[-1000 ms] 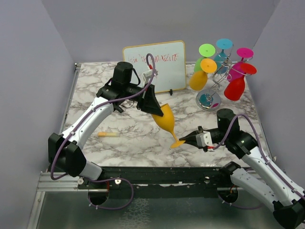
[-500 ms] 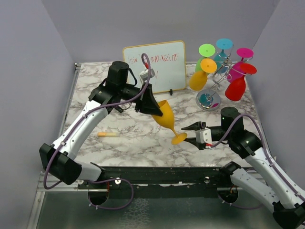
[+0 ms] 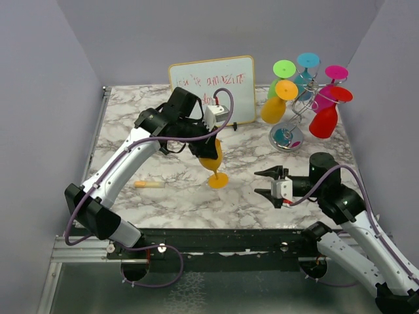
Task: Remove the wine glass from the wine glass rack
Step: Place the wine glass at the center of the board.
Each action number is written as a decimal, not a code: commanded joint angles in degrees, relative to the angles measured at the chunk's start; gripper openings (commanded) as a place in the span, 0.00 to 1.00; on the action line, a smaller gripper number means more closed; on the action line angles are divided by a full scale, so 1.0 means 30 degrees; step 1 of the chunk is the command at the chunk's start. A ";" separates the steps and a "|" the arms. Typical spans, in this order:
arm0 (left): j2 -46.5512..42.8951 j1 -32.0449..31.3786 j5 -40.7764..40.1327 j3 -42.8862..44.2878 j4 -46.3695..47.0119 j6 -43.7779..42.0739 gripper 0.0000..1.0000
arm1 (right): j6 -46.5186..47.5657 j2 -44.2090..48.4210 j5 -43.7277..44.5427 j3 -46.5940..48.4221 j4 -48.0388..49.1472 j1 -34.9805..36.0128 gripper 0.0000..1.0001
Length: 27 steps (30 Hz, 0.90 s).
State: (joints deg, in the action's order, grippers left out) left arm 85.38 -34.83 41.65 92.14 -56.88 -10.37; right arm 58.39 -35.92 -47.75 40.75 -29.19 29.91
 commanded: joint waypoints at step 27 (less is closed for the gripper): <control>-0.6810 -0.0424 -1.0433 -0.8698 0.8649 1.0228 0.00 | -2.9905 -0.1261 1.3531 0.5603 0.7882 -0.0039 0.89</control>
State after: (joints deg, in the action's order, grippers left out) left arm 73.45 -35.40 17.74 75.88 -36.14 12.75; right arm -13.28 -42.72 -20.43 55.70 4.95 29.89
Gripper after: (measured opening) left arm 0.014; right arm 0.877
